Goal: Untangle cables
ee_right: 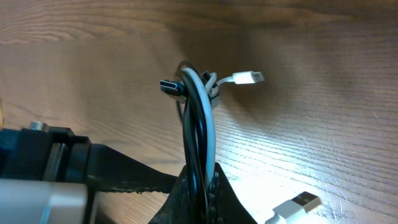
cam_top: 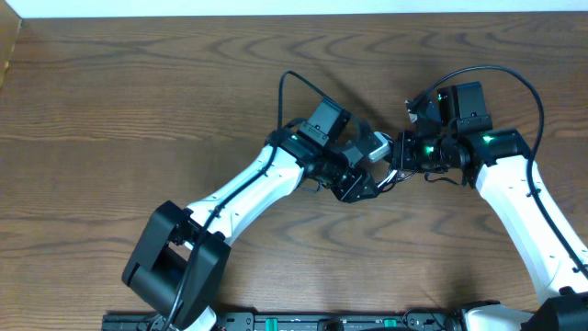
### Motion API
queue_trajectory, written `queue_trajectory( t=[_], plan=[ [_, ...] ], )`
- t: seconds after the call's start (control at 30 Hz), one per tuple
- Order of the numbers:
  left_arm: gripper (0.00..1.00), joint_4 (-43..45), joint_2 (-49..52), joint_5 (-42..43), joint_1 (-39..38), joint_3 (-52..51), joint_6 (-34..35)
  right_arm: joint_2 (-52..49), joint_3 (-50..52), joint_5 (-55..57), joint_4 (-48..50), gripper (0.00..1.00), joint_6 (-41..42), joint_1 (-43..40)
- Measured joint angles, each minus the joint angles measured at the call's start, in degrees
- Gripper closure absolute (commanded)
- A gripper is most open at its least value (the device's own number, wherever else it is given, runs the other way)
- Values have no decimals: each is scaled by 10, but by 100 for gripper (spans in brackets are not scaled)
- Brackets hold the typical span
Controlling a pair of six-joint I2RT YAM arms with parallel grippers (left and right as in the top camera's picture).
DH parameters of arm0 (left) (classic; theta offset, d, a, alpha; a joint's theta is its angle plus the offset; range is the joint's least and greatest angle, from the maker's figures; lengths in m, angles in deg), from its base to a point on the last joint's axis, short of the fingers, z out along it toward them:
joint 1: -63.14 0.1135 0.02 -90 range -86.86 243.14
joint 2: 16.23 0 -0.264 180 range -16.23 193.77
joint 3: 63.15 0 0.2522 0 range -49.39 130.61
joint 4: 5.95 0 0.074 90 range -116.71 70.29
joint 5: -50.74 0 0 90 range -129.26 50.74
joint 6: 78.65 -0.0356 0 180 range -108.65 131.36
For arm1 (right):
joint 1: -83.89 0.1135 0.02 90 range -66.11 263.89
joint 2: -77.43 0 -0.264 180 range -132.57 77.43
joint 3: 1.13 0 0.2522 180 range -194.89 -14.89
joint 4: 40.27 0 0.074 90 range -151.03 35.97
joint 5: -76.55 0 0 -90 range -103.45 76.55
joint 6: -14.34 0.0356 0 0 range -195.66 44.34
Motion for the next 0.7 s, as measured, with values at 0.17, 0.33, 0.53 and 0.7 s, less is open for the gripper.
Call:
queue_trajectory(
  t=[0.17,0.33,0.53,0.7],
  plan=[
    [80,0,0,-24,-2,0,3,0,0,-1,1,99,0,-1],
    [92,1,0,-31,-2,0,16,0,0,-11,2,99,0,-12],
    [93,3,0,3,-1,0,21,0,0,-40,7,99,0,-31],
    [87,5,0,21,-1,0,47,0,0,-78,26,99,-4,-41]
  ],
)
